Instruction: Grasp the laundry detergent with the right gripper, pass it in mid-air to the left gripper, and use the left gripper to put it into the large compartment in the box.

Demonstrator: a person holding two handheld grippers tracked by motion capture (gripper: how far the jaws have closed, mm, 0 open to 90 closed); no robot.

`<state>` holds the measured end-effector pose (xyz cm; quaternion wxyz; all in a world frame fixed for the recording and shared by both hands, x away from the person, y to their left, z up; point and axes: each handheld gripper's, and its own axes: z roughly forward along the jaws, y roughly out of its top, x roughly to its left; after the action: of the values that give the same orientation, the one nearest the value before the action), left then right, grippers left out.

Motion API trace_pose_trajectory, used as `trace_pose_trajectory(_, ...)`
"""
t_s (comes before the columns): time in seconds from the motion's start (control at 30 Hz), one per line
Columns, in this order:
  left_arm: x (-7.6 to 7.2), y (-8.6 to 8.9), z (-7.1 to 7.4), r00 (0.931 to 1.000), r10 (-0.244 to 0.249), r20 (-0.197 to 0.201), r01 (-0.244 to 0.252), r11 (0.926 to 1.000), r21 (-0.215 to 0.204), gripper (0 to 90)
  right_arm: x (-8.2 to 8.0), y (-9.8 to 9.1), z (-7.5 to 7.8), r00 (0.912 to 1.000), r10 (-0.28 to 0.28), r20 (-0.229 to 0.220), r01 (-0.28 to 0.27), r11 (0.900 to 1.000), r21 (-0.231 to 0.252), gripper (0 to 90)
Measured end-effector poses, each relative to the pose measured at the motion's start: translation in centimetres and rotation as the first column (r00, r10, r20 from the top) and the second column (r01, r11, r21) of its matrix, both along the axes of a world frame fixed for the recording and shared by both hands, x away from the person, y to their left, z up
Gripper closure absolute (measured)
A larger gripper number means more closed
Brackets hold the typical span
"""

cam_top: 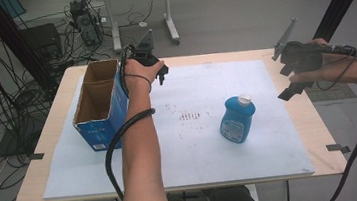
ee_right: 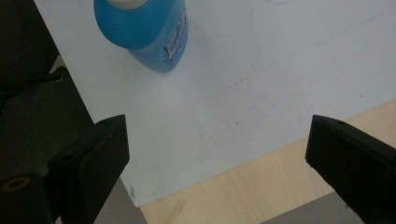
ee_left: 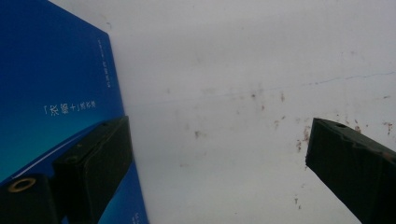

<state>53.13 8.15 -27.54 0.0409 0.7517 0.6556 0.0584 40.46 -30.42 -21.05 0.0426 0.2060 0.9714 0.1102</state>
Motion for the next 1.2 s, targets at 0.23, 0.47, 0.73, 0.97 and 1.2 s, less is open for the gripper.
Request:
trace_pose_trajectory(0.23, -0.3, 0.1, 0.5, 1.0000, 0.000, 0.009, 0.000, 1.0000, -0.002, 7.9, -0.2, 0.2, 0.1, 1.0000, 0.005, 0.004, -0.005, 1.0000, 0.003, 5.2)
trace_pose_trajectory(0.47, -0.4, 0.1, 1.0, 0.9999, 0.000, 0.017, 0.000, 1.0000, 0.000, 7.8, -0.5, -0.2, 0.2, 1.0000, -0.004, 0.004, 0.004, 1.0000, 0.005, 5.3)
trace_pose_trajectory(0.73, -0.6, -0.3, 1.3, 0.9997, -0.010, 0.022, 0.010, 0.9999, -0.004, 7.8, -0.9, -0.8, 0.2, 1.0000, -0.009, 0.003, 0.009, 0.9999, 0.012, 5.7)
trace_pose_trajectory(0.97, -0.9, -0.5, 1.6, 0.9993, -0.015, 0.033, 0.015, 0.9999, -0.001, 7.8, -1.6, -1.3, 0.1, 0.9998, -0.020, 0.001, 0.020, 0.9996, 0.021, 5.5)
trace_pose_trajectory(1.2, -1.2, -0.4, 1.7, 0.9991, -0.022, 0.035, 0.021, 0.9998, 0.004, 7.8, -3.0, -1.8, -1.2, 0.9967, -0.078, 0.024, 0.076, 0.9948, 0.067, 4.0)
